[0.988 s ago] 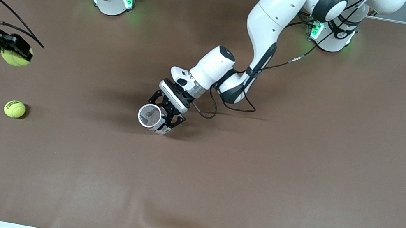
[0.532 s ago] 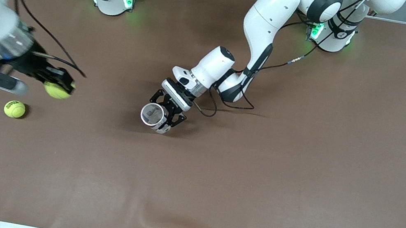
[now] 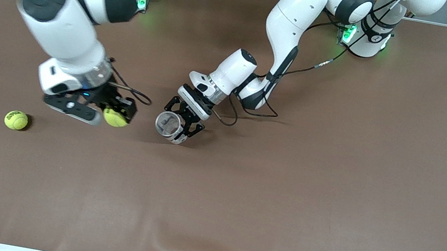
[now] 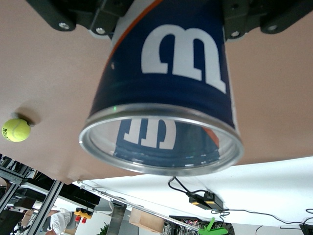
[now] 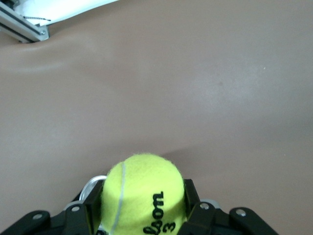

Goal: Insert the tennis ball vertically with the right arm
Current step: 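Carry the can to mid-table while the right gripper lifts the ball, then lower the ball into the can opening with the right gripper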

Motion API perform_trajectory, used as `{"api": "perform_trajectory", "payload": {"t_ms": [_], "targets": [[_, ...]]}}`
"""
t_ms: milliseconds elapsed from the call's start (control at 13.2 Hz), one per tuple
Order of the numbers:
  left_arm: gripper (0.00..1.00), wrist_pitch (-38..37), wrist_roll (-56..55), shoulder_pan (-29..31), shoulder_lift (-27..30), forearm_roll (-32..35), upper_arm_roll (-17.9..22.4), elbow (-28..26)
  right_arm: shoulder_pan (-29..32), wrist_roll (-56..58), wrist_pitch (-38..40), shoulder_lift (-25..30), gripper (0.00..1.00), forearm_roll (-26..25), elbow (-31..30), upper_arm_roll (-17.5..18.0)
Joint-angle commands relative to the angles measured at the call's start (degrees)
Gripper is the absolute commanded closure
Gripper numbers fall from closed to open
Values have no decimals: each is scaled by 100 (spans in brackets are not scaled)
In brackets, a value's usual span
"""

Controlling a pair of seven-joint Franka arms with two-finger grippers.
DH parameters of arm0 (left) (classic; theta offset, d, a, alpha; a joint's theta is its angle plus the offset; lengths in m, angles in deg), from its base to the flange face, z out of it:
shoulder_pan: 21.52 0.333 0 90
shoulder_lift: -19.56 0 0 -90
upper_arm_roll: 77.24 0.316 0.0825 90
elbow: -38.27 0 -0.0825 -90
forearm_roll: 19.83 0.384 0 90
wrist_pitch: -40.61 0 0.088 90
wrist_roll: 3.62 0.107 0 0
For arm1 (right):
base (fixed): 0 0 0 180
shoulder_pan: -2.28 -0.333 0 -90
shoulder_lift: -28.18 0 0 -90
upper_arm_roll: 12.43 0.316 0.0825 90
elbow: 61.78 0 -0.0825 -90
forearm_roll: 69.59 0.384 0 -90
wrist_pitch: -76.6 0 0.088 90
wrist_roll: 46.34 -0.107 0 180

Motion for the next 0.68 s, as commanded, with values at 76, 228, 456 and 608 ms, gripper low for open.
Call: {"api": "perform_trajectory", "payload": {"t_ms": [76, 228, 456, 608], "targets": [[34, 120, -90, -90, -142, -124, 120, 156, -513, -821, -82, -403, 100, -620, 213, -58], [34, 120, -90, -90, -142, -133, 120, 156, -540, -865, -169, -500, 100, -647, 204, -49], [31, 120, -90, -116, -151, -133, 120, 156, -680, -865, -188, -641, 100, -603, 125, -49], [31, 120, -82, -134, -168, -141, 120, 147, -724, -857, -214, -807, 100, -550, 143, -41]]}}
